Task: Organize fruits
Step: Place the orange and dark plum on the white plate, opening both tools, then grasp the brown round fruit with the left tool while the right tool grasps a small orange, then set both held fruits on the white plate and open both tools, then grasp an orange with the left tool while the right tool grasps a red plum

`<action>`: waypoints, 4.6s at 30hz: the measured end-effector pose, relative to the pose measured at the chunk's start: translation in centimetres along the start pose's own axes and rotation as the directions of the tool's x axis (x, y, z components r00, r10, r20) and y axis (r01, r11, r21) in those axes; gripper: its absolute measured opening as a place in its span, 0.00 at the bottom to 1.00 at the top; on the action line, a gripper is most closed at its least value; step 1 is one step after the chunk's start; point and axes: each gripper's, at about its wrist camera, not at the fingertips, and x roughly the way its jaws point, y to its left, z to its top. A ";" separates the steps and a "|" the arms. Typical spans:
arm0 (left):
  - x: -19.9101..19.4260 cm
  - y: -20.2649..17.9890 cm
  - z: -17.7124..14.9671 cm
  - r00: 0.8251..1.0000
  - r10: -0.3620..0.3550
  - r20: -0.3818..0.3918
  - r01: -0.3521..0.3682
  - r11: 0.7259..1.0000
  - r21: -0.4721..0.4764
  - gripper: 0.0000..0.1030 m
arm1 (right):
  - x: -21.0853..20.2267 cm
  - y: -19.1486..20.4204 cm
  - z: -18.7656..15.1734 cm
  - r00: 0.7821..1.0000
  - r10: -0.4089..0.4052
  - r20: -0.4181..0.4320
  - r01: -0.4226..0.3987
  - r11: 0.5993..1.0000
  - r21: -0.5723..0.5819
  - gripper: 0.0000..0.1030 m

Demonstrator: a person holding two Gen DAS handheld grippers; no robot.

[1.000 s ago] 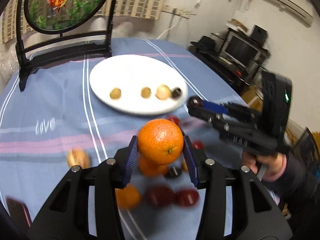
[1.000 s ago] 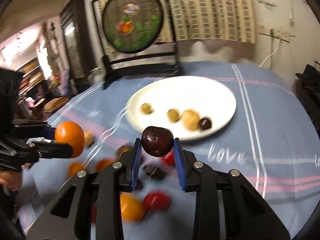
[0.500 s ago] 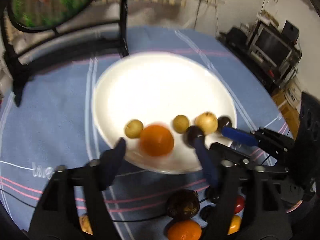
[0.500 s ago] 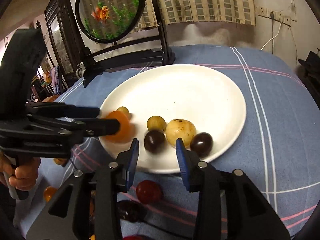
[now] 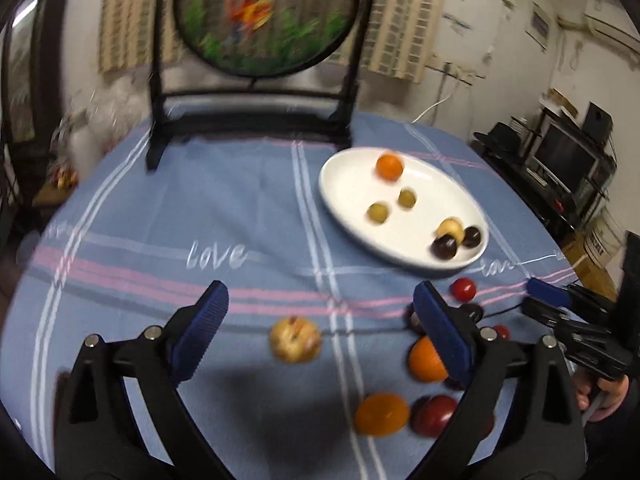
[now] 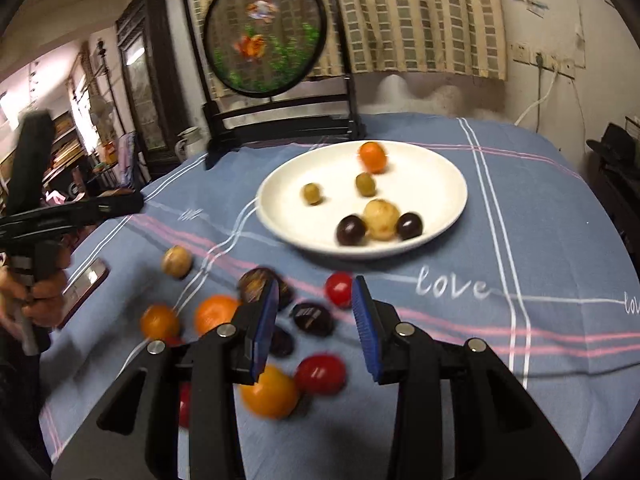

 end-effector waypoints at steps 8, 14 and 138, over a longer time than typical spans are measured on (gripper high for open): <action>0.2 2.0 -1.9 0.999 0.009 -0.048 -0.013 0.997 -0.072 0.93 | 0.5 3.4 -3.2 0.993 0.015 -0.116 -0.031 0.991 -0.133 0.37; 0.2 1.7 -1.9 0.999 0.018 -0.046 -0.020 0.998 -0.060 0.93 | 1.7 3.4 -3.6 0.987 -0.001 -0.161 -0.021 0.991 -0.136 0.37; 1.3 -1.1 -2.5 0.963 0.266 0.032 -0.268 0.958 0.100 0.98 | 3.3 7.9 -5.1 0.940 0.124 -0.319 -0.199 0.957 -0.213 0.38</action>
